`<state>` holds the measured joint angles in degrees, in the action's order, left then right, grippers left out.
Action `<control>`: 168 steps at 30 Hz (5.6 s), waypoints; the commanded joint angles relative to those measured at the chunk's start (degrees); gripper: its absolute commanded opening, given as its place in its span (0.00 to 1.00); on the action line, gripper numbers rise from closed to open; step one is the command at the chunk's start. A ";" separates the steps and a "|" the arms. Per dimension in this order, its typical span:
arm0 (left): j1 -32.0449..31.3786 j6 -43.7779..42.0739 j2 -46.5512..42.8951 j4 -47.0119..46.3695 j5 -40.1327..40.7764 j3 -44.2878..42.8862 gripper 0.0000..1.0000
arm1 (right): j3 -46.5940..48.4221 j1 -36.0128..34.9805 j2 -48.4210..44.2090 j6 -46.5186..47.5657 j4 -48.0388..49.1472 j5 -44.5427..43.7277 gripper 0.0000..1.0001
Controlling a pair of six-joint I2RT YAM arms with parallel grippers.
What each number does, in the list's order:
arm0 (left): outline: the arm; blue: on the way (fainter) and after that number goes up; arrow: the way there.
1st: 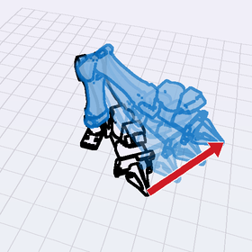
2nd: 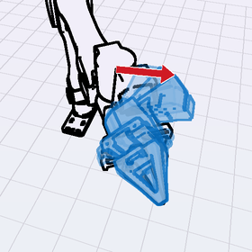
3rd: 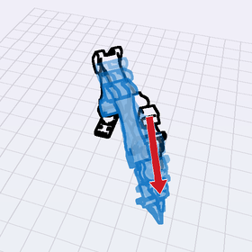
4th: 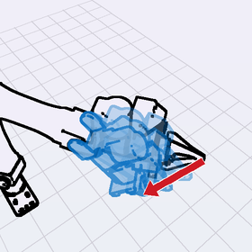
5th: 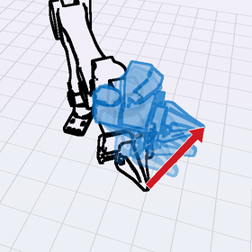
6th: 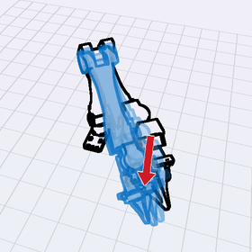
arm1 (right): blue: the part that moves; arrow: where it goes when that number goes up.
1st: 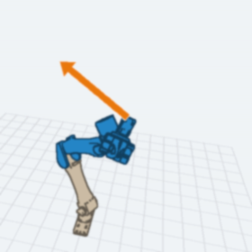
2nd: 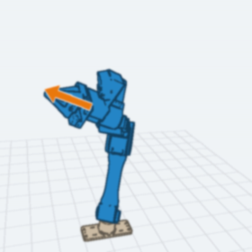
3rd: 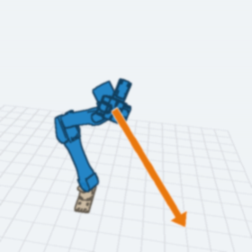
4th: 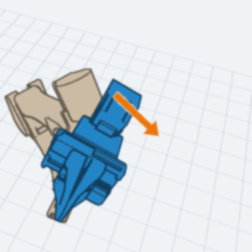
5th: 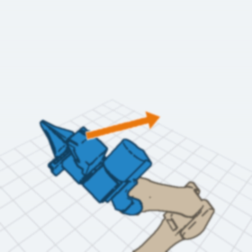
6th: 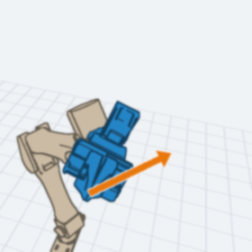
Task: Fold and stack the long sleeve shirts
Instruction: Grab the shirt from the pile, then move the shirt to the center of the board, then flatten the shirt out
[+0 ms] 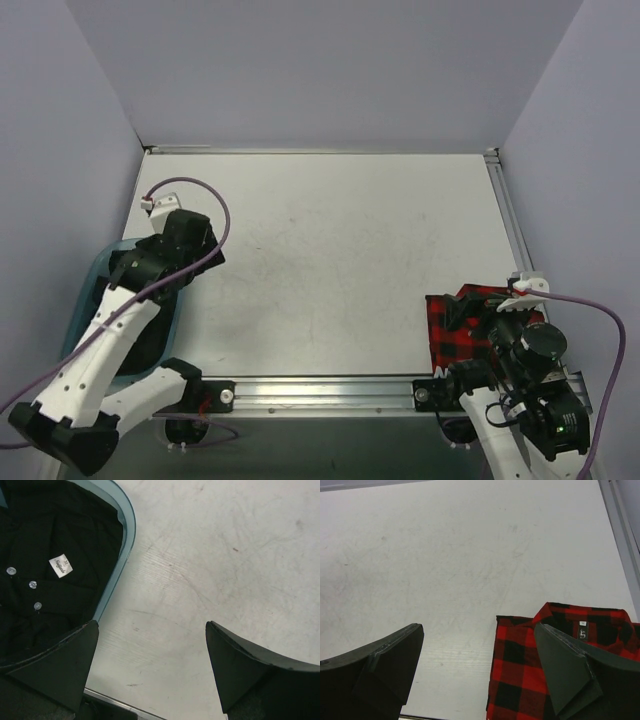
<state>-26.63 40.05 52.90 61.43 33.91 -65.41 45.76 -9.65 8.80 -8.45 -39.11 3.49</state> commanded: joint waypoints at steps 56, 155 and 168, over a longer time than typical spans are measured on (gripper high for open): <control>43.18 12.15 9.67 -3.50 -7.12 -18.31 0.00 | -4.27 -9.51 -5.90 0.01 4.66 1.35 1.00; 11.78 -13.16 -17.92 -30.67 -15.19 26.03 0.97 | 57.77 -44.83 114.42 -13.36 17.24 15.50 0.43; 11.78 -12.81 -18.19 -34.18 -21.85 28.49 0.97 | 42.33 -29.95 91.41 -9.74 10.02 5.58 0.62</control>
<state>-15.22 26.98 33.74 31.03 16.45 -37.41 91.81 -47.68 109.27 -17.85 -26.24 14.70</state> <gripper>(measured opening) 0.975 0.619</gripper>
